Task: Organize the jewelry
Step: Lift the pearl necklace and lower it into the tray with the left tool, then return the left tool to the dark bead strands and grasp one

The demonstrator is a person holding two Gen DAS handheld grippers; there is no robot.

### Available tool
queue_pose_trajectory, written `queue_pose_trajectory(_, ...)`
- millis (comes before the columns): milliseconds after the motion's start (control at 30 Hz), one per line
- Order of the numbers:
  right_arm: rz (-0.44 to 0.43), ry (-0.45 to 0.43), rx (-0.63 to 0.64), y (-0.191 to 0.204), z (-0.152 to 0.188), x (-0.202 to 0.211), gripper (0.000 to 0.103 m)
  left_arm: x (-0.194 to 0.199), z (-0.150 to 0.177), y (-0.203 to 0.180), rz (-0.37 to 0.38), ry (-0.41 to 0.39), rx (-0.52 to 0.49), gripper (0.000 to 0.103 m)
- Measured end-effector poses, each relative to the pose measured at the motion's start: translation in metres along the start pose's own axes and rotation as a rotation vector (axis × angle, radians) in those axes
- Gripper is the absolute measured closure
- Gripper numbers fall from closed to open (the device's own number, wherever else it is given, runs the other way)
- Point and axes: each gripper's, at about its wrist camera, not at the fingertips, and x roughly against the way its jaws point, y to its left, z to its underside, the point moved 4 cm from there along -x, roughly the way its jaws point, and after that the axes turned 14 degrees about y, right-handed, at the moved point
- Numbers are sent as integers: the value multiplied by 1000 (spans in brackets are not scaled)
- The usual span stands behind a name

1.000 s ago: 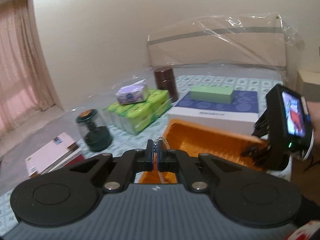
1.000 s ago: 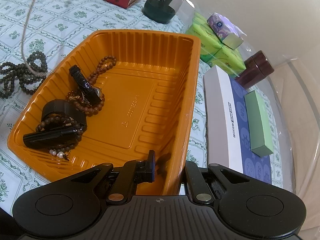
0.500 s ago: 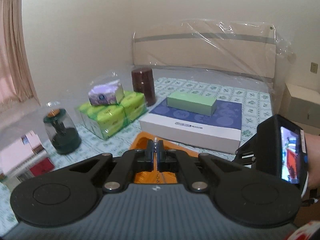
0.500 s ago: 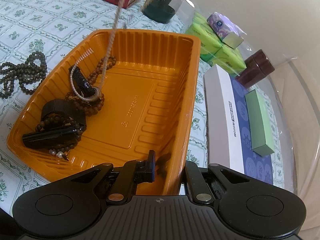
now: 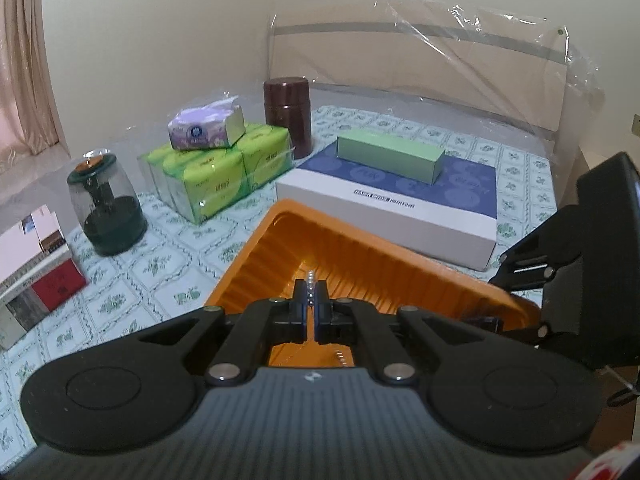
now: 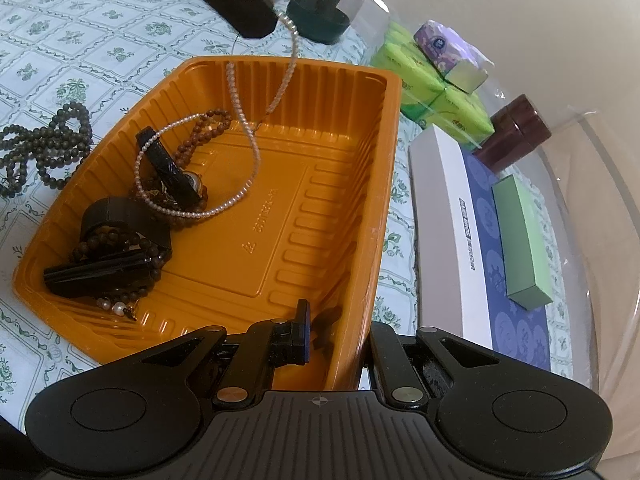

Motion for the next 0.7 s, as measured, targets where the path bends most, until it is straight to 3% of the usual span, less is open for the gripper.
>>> queue_pose_trajectory(400, 1, -1, -1, -1, 0, 0, 93, 1, 5, 6, -11, 16, 17, 96)
queue_pose_trajectory(700, 7, -3, 0, 0, 1, 0, 93, 30, 26, 37, -52, -14, 89, 87)
